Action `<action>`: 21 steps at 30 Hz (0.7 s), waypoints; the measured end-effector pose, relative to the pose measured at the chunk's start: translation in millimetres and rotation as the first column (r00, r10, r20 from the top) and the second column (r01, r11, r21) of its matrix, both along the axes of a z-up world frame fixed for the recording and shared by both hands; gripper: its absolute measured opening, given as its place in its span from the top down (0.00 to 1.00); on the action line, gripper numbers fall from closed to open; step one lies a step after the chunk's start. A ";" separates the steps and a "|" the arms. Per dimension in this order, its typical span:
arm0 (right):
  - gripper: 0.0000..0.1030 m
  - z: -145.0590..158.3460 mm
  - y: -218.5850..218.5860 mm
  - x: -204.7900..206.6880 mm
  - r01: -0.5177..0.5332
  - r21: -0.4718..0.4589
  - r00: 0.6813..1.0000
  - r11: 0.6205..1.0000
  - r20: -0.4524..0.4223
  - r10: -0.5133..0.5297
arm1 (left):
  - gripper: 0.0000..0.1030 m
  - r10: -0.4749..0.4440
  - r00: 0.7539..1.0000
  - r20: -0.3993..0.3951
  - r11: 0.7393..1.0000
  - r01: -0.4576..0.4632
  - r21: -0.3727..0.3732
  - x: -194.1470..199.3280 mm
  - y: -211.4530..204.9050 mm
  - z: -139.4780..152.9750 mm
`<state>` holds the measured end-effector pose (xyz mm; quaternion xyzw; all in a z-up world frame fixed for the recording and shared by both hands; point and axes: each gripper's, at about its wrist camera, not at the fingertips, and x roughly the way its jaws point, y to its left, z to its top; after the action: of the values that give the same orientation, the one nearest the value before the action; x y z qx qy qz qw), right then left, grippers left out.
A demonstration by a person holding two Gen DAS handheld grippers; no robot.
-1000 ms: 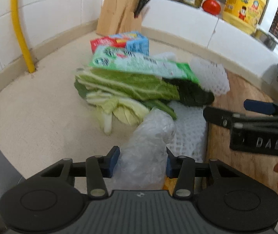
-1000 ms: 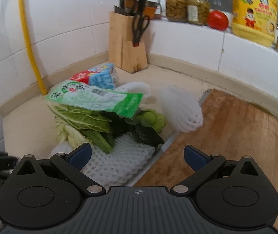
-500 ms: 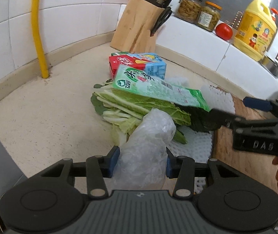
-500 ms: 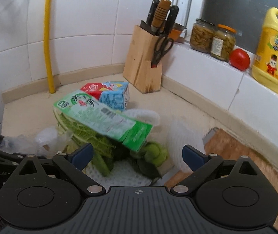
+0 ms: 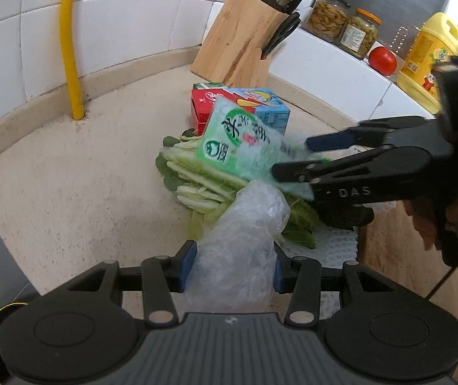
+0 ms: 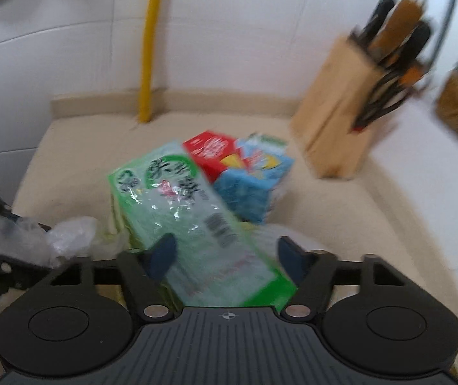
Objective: Collect trash
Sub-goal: 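Grasp the green snack packet with the right gripper while the left holds the bag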
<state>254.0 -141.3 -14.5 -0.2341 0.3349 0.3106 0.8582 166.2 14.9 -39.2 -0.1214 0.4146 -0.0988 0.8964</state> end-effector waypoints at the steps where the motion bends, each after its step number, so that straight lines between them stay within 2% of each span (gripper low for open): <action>1: 0.31 -2.9 2.7 6.8 -0.018 0.004 0.999 1.000 -0.046 0.018 | 0.60 0.002 1.000 -0.001 1.000 -0.002 -0.001 0.4 0.7 -0.7; 3: 0.28 -7.6 5.5 13.4 -0.039 0.006 0.996 0.999 -0.079 0.040 | 0.60 0.005 1.000 -0.007 1.000 -0.005 -0.004 1.1 1.9 -2.2; 8: 0.32 -8.1 0.9 15.3 -0.056 0.043 0.984 0.997 -0.164 0.062 | 0.60 0.006 1.000 -0.023 1.000 -0.007 -0.007 1.4 2.9 -4.7; 10: 0.40 -6.5 -3.4 9.8 -0.065 0.051 0.976 0.997 -0.203 0.074 | 0.60 0.002 1.000 -0.021 1.000 -0.002 -0.005 1.7 2.7 -4.6; 13: 0.46 -0.8 -9.7 0.0 -0.061 0.054 0.963 0.997 -0.258 0.073 | 0.60 0.001 1.000 -0.018 1.000 -0.001 -0.009 1.3 3.9 -5.3; 18: 0.46 2.5 -16.8 -21.1 -0.091 0.100 0.929 0.991 -0.350 0.120 | 0.60 -0.004 1.000 -0.027 1.000 0.003 -0.016 0.5 4.5 -8.1; 21: 0.34 -1.2 -16.0 -23.6 -0.081 0.125 0.921 0.989 -0.369 0.122 | 0.60 -0.006 1.000 -0.029 1.000 0.005 -0.013 -0.3 3.8 -8.5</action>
<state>230.3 -157.3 -15.7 -0.1409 0.4633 0.4114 0.7722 165.9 18.7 -47.7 -0.1275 0.4271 -0.1021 0.8893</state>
